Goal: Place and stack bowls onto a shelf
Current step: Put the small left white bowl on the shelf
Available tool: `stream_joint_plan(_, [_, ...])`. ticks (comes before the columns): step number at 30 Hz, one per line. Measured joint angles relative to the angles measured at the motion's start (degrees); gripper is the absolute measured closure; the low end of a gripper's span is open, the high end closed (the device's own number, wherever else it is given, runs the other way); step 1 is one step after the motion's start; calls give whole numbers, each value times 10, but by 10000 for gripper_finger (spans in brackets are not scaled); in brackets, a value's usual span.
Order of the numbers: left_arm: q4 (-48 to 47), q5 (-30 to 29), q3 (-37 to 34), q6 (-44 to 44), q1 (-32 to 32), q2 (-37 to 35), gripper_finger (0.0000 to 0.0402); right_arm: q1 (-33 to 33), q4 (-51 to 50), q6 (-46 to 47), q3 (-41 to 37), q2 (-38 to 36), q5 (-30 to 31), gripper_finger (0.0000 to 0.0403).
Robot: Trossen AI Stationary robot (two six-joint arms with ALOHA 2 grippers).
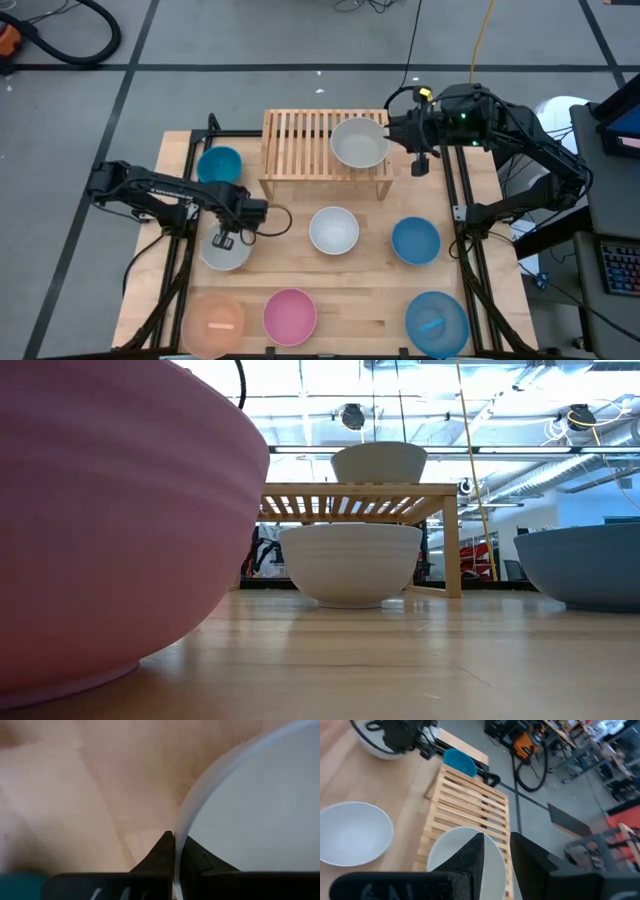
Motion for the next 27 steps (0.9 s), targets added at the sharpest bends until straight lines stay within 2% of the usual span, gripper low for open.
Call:
stream_joint_plan(5, [-86, 24, 70, -114, 24, -22, 396, 0, 0, 0, 0, 0, 42, 314])
stream_joint_plan(10, [-175, 19, 175, -200, 26, -63, 396, 0, 0, 0, 0, 0, 45, 314])
stream_joint_plan(13, [-223, -17, 263, -268, 32, -79, 396, 0, 3, 0, 0, 0, 45, 314])
stream_joint_plan(18, [-255, -121, 403, -368, 63, -73, 396, 0, 19, 0, 0, 0, 63, 314])
stream_joint_plan(22, [-255, -184, 497, -377, 98, -44, 396, -1, 30, -1, 0, 0, 78, 314])
stream_joint_plan(27, [-253, -189, 603, -316, 161, 18, 396, -1, 30, -9, 0, 0, 78, 314])
